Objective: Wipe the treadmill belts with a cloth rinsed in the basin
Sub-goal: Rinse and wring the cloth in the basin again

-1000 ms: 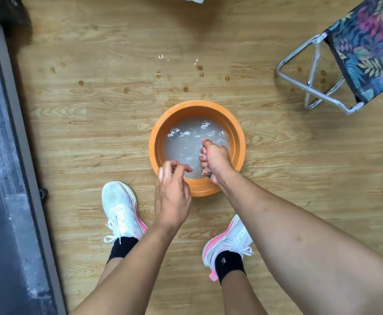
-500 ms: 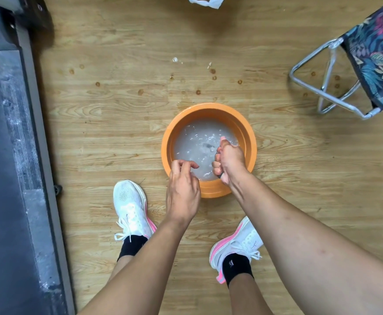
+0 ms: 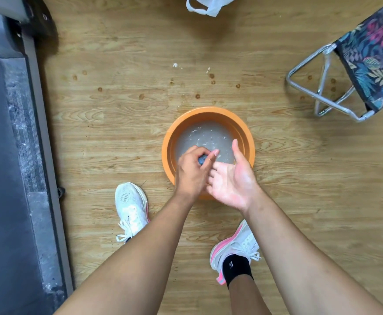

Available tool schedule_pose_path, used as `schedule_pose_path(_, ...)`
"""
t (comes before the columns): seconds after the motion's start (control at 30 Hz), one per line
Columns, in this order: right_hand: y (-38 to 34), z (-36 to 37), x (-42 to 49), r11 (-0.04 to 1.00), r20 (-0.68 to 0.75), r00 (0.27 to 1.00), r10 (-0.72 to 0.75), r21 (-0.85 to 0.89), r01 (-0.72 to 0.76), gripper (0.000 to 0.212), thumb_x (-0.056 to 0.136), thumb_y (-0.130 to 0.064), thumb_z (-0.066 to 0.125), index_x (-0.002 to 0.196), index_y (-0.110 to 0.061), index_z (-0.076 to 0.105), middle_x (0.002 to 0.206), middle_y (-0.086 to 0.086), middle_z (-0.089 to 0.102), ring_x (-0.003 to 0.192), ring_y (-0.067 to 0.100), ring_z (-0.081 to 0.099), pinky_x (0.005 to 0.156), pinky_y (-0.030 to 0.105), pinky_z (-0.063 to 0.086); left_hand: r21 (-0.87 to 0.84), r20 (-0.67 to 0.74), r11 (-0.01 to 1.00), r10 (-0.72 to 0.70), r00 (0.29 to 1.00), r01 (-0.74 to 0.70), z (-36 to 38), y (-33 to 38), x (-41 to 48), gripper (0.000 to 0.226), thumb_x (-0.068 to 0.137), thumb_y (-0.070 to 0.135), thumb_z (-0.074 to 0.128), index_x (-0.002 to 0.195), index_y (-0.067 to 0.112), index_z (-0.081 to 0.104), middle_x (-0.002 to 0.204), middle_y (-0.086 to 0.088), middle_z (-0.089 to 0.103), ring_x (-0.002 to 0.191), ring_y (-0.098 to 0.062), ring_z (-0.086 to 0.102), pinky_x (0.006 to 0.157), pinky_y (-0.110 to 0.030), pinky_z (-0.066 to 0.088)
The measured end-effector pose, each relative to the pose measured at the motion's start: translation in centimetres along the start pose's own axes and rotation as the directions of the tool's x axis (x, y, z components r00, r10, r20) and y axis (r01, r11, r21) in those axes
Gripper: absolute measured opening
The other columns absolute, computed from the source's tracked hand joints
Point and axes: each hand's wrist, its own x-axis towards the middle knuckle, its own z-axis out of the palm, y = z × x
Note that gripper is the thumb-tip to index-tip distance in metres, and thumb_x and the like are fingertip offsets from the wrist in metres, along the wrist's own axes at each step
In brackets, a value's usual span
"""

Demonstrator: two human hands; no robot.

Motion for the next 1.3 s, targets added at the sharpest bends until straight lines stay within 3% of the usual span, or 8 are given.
schedule_pose_path(0.13, 0.3, -1.1, 0.2, 0.867, -0.302, 0.932, -0.202, -0.498, 0.026, 0.075, 0.105, -0.067, 0.035, 0.114, -0.004, 0.077, 0.109, 0.011, 0.08, 0.114, 0.025, 0.072, 0.094, 0.039, 0.057, -0.362, -0.056, 0.886, -0.331, 0.942, 0.289, -0.5, 0.4, 1.4, 0.035, 0.096, 0.033, 0.076, 0.068, 0.018, 0.06, 0.059, 0.008, 0.059, 0.052, -0.009, 0.049, 0.056, -0.025, 0.042)
schedule_pose_path(0.47, -1.4, -2.5, 4.2, 0.783, -0.485, 0.742, -0.463, -0.616, 0.087, 0.006, 0.096, -0.014, 0.067, 0.098, -0.012, 0.072, 0.081, 0.003, 0.069, 0.066, 0.014, 0.062, 0.073, 0.03, 0.061, 0.048, -0.097, 0.86, -0.502, 0.86, 0.507, 1.8, 1.8, 2.8, 0.059, 0.101, 0.034, 0.057, 0.049, 0.011, 0.04, 0.051, -0.004, 0.045, 0.062, -0.036, 0.045, 0.062, -0.036, 0.035)
schedule_pose_path(0.57, -1.4, -3.1, 4.9, 0.703, -0.49, 0.694, -0.527, -0.711, 0.031, 0.02, 0.084, -0.004, 0.069, 0.097, -0.018, 0.075, 0.078, 0.002, 0.071, 0.064, 0.015, 0.065, 0.086, 0.044, 0.064, 0.154, -0.091, 0.878, -0.443, 0.892, 0.453, 2.5, 1.6, 2.7, 0.06, 0.105, 0.033, 0.053, 0.051, 0.01, 0.042, 0.058, -0.009, 0.052, 0.07, -0.038, 0.049, 0.065, -0.035, 0.034)
schedule_pose_path(0.73, -1.1, -3.6, 5.0, 0.472, -0.358, 0.684, -0.636, -0.881, -0.021, 0.048, 0.078, -0.016, 0.076, 0.123, -0.031, 0.07, 0.091, -0.004, 0.073, 0.089, 0.016, 0.07, 0.08, 0.025, 0.052, 0.186, -0.116, 0.873, -0.437, 0.892, 0.452, 2.2, 0.2, 2.8, 0.059, 0.105, 0.032, 0.052, 0.05, 0.009, 0.046, 0.06, -0.014, 0.055, 0.076, -0.044, 0.059, 0.064, -0.033, 0.036)
schedule_pose_path(0.87, -0.9, -3.9, 5.2, 0.269, -0.237, 0.807, -0.541, -0.958, -0.101, 0.093, 0.083, -0.022, 0.073, 0.162, -0.041, 0.028, 0.096, -0.004, 0.072, 0.093, 0.014, 0.068, 0.086, 0.024, 0.05, 0.198, -0.104, 0.864, -0.45, 0.887, 0.462, 1.7, -0.1, 2.6, 0.056, 0.1, 0.027, 0.054, 0.047, 0.01, 0.043, 0.068, -0.021, 0.061, 0.081, -0.046, 0.062, 0.063, -0.033, 0.037)
schedule_pose_path(1.07, -0.5, -3.6, 5.2, 0.118, -0.251, 0.826, -0.505, -0.968, -0.222, 0.077, 0.098, -0.032, 0.064, 0.165, -0.03, 0.026, 0.146, 0.005, 0.059, 0.112, 0.023, 0.067, 0.089, 0.027, 0.048, 0.325, 0.071, 0.822, -0.514, 0.855, 0.468, 0.3, -1.0, 1.8, 0.042, 0.095, 0.03, 0.056, 0.057, 0.013, 0.051, 0.081, -0.018, 0.069, 0.083, -0.038, 0.059, 0.068, -0.031, 0.038)
schedule_pose_path(1.2, -0.4, -1.6, 3.0, 0.503, -0.335, 0.844, -0.419, -0.859, -0.091, 0.039, 0.102, -0.043, 0.06, 0.137, -0.026, 0.061, 0.114, 0.008, 0.073, 0.088, 0.023, 0.069, 0.079, 0.031, 0.055, 0.038, 0.302, 0.828, -0.544, 0.783, 0.56, -1.6, 0.6, 0.2, 0.038, 0.107, 0.037, 0.044, 0.078, 0.017, 0.059, 0.086, -0.012, 0.068, 0.068, -0.029, 0.062, 0.064, -0.029, 0.044)
schedule_pose_path(1.3, 0.5, 3.0, -0.9, 0.848, -0.334, 0.91, -0.246, -0.528, 0.036, 0.031, 0.101, -0.05, 0.061, 0.119, -0.027, 0.069, 0.107, 0.005, 0.075, 0.094, 0.028, 0.073, 0.084, 0.045, 0.061, -0.112, 0.357, 0.851, -0.448, 0.82, 0.514, -3.4, 3.7, -1.5, 0.037, 0.097, 0.043, 0.035, 0.107, 0.025, 0.066, 0.121, -0.009, 0.073, 0.11, -0.027, 0.07, 0.09, -0.033, 0.054)
